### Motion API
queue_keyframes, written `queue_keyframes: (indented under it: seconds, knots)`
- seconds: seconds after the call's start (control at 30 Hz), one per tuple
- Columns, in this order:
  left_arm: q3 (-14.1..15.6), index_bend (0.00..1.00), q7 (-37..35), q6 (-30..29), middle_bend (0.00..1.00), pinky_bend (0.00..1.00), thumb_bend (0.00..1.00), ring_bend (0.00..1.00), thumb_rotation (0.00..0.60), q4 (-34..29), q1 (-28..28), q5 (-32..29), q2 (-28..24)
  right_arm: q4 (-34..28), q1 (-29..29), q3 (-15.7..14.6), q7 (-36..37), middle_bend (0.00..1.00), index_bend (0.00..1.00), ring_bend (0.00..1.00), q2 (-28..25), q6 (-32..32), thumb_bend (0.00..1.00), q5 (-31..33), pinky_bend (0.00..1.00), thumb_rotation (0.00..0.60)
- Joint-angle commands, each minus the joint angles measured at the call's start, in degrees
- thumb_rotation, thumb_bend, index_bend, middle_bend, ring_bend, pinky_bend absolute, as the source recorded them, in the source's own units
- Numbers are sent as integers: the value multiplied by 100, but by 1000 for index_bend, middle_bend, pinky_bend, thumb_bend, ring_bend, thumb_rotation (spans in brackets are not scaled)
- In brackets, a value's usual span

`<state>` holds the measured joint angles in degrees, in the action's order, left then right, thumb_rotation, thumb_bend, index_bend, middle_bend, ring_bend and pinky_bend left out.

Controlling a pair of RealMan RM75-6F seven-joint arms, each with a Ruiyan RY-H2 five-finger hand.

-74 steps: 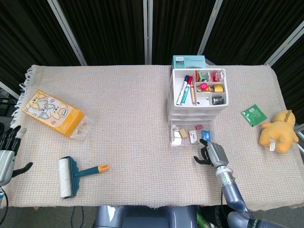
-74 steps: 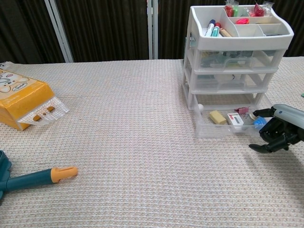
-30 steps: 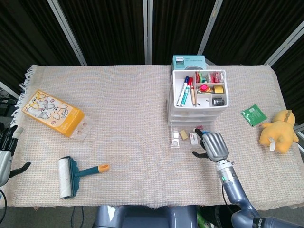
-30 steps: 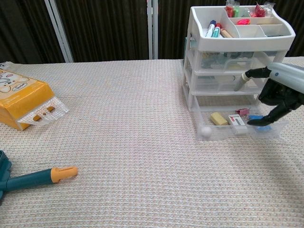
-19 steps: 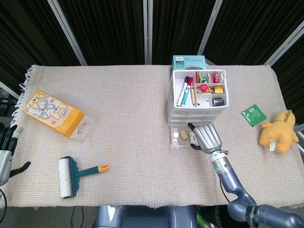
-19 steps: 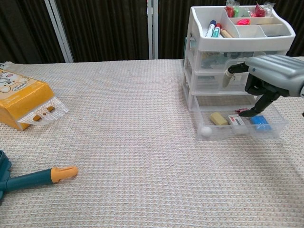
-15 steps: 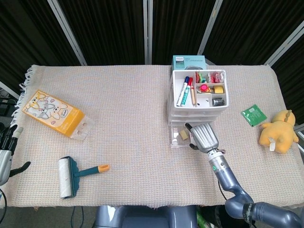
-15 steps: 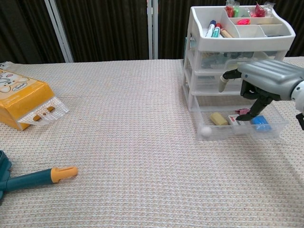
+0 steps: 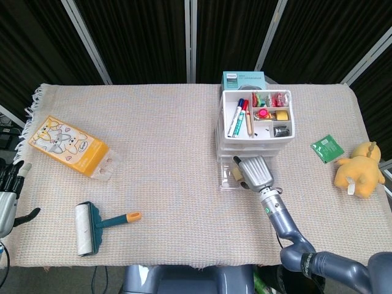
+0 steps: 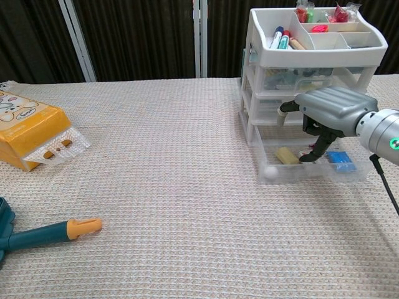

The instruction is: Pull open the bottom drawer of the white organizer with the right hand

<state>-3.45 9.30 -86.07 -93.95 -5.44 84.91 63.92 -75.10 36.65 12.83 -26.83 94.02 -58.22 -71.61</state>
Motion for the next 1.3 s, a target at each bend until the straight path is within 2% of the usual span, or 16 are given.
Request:
queue_keyframes:
  seconds: [0.03, 0.83, 1.3]
  knots:
    - [-2, 0, 14, 17, 0, 0, 126, 0, 600, 1, -9, -11, 7, 126, 56, -13, 66, 1000, 364, 994, 63, 34, 0, 14, 743, 600]
    - [-15, 0, 74, 110, 0, 0, 128, 0, 600, 7, -59, -96, 27, 1163, 258, -208, 709, 1000, 404, 994, 552, 364, 0, 75, 743, 600]
    - [-10, 0, 83, 154, 0, 0, 128, 0, 600, 12, -86, -115, 38, 1326, 307, -253, 849, 1000, 400, 994, 620, 412, 0, 39, 743, 600]
